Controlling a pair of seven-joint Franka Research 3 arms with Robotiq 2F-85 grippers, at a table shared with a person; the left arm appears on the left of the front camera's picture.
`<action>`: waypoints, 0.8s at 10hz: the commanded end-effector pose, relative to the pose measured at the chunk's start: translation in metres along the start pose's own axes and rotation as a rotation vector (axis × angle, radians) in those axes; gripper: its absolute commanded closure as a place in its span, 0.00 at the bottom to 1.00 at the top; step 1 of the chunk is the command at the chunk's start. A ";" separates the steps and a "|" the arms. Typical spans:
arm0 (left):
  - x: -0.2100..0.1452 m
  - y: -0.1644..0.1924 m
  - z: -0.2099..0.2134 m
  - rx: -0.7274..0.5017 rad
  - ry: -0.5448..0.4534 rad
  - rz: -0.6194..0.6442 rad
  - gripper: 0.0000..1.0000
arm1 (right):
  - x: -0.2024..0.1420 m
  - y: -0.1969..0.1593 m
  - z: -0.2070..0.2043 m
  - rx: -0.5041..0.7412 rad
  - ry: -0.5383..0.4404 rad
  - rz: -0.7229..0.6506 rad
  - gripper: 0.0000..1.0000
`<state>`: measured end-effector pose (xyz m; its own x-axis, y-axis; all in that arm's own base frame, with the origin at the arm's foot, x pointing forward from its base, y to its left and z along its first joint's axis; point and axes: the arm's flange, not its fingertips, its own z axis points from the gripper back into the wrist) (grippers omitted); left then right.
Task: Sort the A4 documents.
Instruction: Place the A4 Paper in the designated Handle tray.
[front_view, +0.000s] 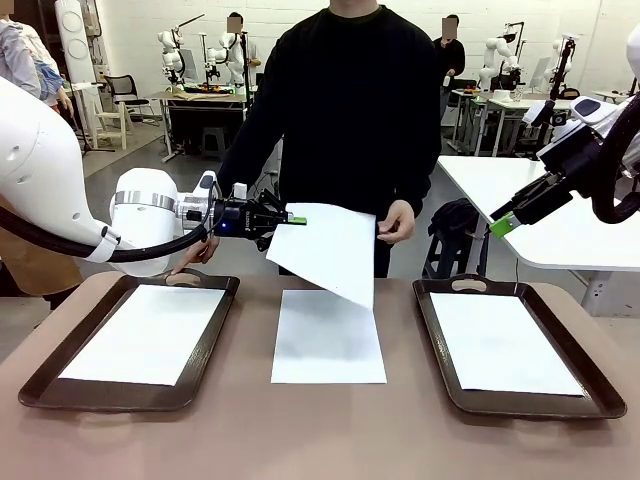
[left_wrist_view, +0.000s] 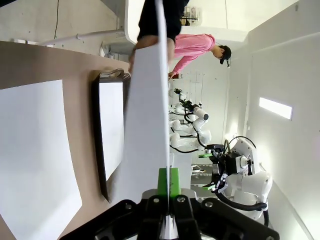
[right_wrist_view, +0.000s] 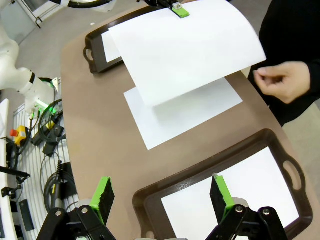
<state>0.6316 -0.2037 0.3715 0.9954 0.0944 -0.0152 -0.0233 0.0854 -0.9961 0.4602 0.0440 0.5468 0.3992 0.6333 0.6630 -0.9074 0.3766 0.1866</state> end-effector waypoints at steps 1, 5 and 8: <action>0.000 0.000 -0.001 0.002 -0.002 0.000 1.00 | 0.000 0.000 0.000 0.004 0.000 0.002 0.00; -0.007 -0.018 0.028 0.083 0.050 -0.065 0.99 | 0.000 0.000 0.000 0.004 0.000 0.002 0.00; -0.018 -0.035 0.090 0.143 0.044 -0.111 0.99 | 0.000 0.000 0.000 0.004 0.000 0.002 0.00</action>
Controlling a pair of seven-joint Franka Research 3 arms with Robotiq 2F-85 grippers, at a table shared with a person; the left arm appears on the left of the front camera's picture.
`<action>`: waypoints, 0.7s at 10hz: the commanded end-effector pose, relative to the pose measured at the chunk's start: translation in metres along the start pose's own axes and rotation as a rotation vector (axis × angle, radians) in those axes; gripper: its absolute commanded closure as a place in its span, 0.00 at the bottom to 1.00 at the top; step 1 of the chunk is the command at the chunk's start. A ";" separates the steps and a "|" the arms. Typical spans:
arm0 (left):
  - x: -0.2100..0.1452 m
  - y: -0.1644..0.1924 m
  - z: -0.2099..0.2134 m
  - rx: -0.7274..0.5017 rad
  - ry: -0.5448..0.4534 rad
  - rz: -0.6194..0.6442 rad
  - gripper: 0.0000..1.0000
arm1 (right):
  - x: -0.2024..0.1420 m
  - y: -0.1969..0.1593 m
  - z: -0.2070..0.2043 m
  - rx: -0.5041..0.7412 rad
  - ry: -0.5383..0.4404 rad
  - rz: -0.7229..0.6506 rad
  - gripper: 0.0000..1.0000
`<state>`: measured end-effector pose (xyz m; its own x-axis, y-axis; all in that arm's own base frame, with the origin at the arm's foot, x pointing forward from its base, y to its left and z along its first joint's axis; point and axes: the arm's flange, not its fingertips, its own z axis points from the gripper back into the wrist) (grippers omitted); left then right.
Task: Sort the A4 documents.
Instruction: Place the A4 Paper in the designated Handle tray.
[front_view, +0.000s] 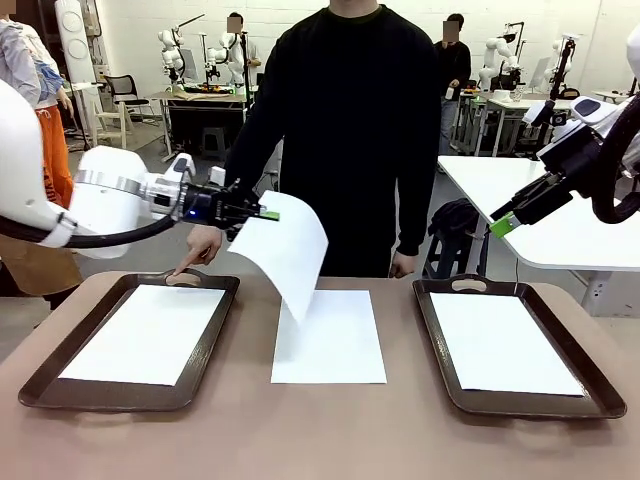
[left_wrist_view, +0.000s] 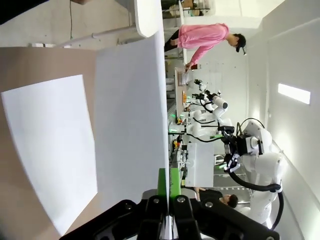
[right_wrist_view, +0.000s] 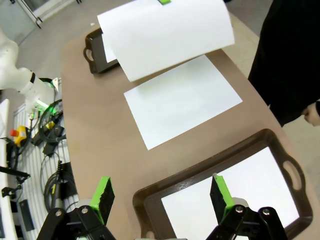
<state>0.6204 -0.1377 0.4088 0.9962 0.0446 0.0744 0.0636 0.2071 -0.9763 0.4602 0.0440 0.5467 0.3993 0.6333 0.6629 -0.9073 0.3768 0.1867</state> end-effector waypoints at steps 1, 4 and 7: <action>-0.018 0.002 0.044 0.059 0.002 -0.002 0.99 | 0.000 0.000 -0.001 0.004 0.000 0.002 0.00; -0.025 0.029 0.099 0.094 -0.035 0.076 0.99 | 0.000 0.000 -0.001 0.004 0.000 0.002 0.00; -0.039 0.060 0.112 0.195 -0.022 0.147 0.99 | 0.000 0.000 -0.001 0.004 0.000 0.002 0.00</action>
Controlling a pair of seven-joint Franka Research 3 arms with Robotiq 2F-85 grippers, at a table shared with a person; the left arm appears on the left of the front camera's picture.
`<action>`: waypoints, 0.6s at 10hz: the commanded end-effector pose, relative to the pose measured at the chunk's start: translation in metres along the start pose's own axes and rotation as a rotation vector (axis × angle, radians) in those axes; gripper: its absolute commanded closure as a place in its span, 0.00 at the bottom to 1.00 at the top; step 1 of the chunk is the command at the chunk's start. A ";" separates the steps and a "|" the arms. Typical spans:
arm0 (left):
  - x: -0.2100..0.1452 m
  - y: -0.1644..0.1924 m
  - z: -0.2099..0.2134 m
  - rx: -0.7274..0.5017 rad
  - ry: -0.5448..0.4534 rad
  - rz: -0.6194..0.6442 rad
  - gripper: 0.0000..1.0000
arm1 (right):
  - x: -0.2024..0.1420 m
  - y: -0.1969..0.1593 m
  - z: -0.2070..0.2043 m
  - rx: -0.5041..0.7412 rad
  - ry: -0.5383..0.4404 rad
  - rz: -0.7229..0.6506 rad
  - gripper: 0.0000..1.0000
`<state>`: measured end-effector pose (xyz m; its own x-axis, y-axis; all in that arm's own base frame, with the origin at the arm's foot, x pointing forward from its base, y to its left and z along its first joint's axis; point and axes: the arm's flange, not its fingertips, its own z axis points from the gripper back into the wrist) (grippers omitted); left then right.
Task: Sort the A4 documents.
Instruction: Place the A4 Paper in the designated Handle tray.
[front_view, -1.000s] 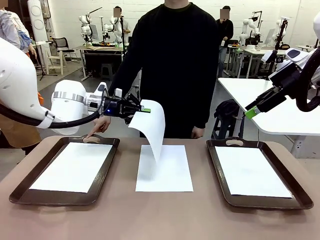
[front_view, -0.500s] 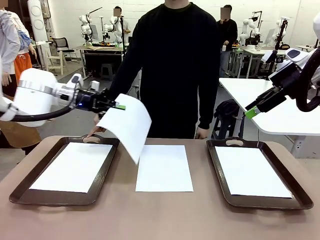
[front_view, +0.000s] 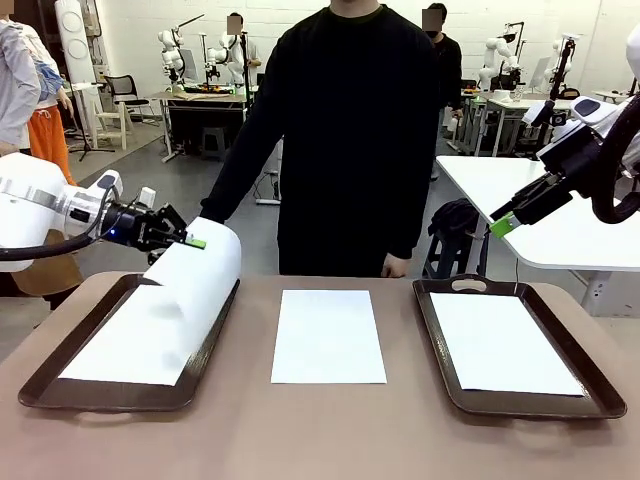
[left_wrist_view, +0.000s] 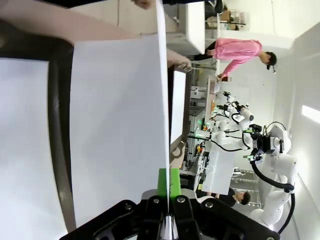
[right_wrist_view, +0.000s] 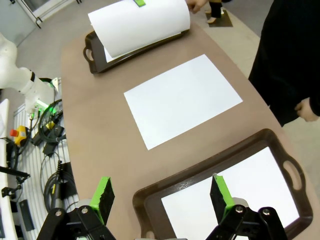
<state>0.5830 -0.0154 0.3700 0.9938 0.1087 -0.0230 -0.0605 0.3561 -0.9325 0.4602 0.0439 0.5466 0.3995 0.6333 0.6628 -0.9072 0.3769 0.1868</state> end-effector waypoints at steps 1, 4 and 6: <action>-0.003 0.012 0.000 0.040 0.011 0.067 0.99 | 0.000 0.000 0.000 0.004 0.000 0.002 0.00; -0.009 0.018 0.014 0.087 -0.036 0.086 0.99 | 0.000 0.000 0.000 0.004 0.000 0.002 0.00; -0.009 0.026 0.025 0.226 0.018 0.031 0.99 | 0.000 0.000 0.000 0.004 0.000 0.002 0.00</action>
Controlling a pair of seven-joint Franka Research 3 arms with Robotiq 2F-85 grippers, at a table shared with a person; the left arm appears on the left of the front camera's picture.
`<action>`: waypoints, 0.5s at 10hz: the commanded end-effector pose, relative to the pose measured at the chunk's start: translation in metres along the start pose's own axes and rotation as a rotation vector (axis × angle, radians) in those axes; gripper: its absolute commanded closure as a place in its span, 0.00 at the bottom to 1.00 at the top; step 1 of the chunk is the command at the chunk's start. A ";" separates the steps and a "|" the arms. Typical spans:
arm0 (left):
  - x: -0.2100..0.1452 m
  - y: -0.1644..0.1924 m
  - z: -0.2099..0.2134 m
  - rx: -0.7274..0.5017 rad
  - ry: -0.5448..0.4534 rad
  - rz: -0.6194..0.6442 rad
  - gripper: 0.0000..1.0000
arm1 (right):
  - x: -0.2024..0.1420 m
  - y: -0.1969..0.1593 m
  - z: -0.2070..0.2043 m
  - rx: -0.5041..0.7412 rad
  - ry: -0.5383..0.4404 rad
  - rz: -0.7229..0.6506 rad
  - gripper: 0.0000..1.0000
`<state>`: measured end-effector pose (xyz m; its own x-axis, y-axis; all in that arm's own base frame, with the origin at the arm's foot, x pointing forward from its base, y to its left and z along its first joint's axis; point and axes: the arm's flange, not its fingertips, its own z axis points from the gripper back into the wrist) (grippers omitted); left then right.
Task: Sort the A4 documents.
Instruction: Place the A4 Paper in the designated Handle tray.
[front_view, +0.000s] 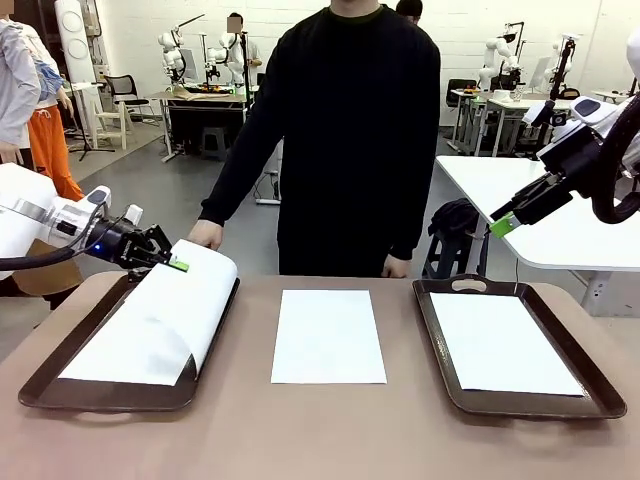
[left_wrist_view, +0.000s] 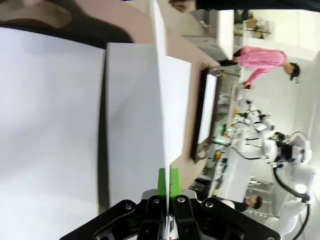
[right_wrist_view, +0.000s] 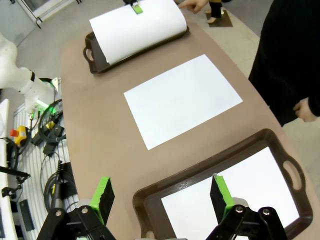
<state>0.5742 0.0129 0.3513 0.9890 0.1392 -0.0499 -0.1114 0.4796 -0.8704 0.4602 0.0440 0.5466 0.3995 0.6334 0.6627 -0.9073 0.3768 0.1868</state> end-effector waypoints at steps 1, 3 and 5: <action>-0.002 0.001 0.006 0.118 0.100 -0.052 0.99 | 0.000 0.000 0.000 0.004 0.000 0.002 0.00; 0.002 0.002 0.003 0.218 0.162 -0.097 0.99 | 0.000 0.000 0.000 0.004 0.000 0.002 0.00; 0.007 0.015 0.007 0.290 0.156 -0.089 0.99 | 0.000 0.000 0.000 0.004 0.000 0.002 0.00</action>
<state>0.5711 0.0218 0.3422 0.9967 -0.0536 -0.0608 -0.0073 0.6881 -0.7256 0.4602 0.0440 0.5466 0.3995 0.6334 0.6627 -0.9073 0.3768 0.1868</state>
